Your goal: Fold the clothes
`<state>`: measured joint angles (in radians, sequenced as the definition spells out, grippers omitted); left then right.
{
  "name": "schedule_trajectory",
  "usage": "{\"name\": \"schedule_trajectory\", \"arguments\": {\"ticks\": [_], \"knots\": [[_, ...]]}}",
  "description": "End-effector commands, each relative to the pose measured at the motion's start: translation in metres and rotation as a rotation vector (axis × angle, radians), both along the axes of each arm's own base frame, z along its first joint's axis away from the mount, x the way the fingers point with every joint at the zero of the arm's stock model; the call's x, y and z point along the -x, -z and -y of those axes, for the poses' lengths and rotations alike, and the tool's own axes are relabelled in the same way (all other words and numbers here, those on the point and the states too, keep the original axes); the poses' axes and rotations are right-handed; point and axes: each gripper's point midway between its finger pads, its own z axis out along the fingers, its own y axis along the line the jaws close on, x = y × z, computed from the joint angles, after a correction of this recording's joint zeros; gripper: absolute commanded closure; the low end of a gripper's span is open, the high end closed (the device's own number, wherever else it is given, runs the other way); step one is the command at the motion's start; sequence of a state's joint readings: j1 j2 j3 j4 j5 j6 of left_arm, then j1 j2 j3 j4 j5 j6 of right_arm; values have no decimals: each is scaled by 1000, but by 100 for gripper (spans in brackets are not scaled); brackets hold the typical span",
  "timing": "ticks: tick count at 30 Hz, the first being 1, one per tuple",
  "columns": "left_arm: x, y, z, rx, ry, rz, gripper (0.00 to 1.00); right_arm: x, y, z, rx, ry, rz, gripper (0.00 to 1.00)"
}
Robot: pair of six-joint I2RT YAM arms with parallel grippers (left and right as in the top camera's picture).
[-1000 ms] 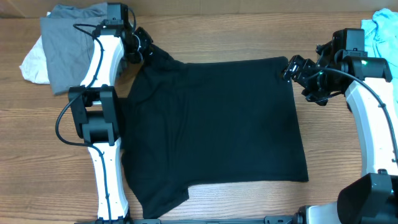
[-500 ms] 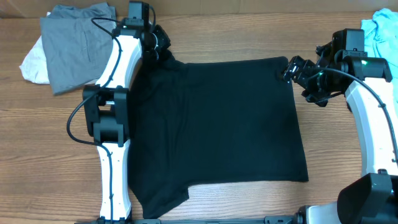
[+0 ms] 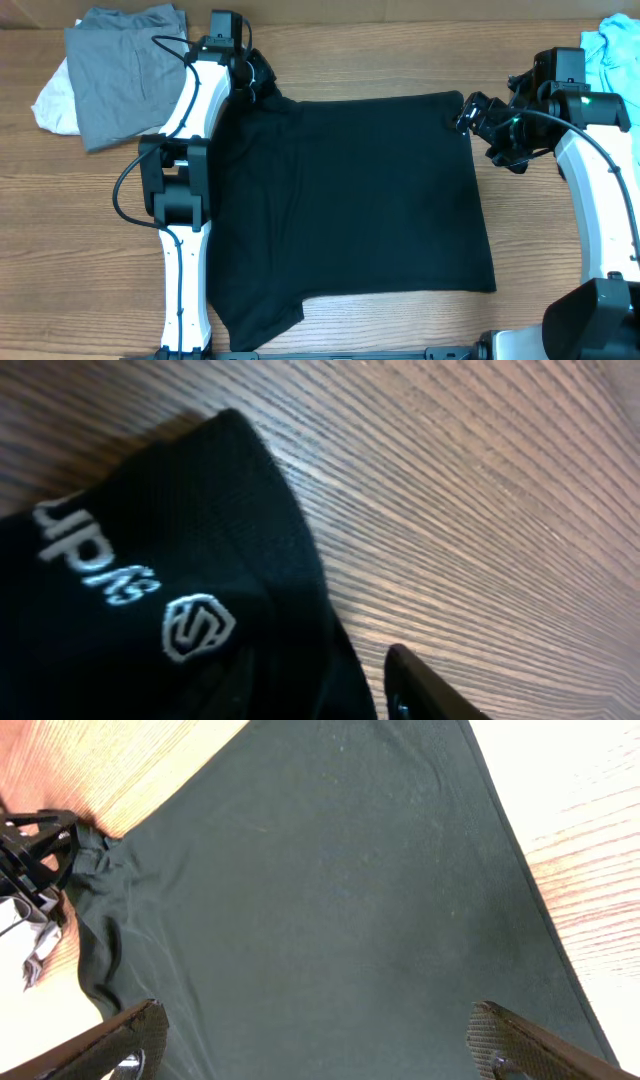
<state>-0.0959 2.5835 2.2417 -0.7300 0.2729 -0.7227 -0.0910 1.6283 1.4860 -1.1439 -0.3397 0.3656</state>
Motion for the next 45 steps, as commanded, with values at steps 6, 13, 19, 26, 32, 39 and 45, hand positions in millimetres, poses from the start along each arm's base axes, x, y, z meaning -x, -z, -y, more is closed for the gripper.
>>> {"name": "schedule_trajectory", "arguments": {"ticks": [6,13,19,26,32,39,45], "knots": [[-1,23,-2,-23,19,-12,48,-4,-2,2,13,-2,16,0],[-1,23,0,-23,21,-10,74,-35,-10,5,22,2,139,2],[-2,23,0,-25,21,-7,96,-64,-16,6,20,4,245,2],[-2,23,0,-25,20,-7,96,-118,-28,14,68,18,447,0],[0,24,0,-26,21,-14,96,-155,32,15,53,10,380,0],[2,25,0,-32,39,-17,94,-187,98,38,205,-4,231,0],[-2,22,4,-24,73,11,32,-191,123,47,260,-20,158,0]]}}
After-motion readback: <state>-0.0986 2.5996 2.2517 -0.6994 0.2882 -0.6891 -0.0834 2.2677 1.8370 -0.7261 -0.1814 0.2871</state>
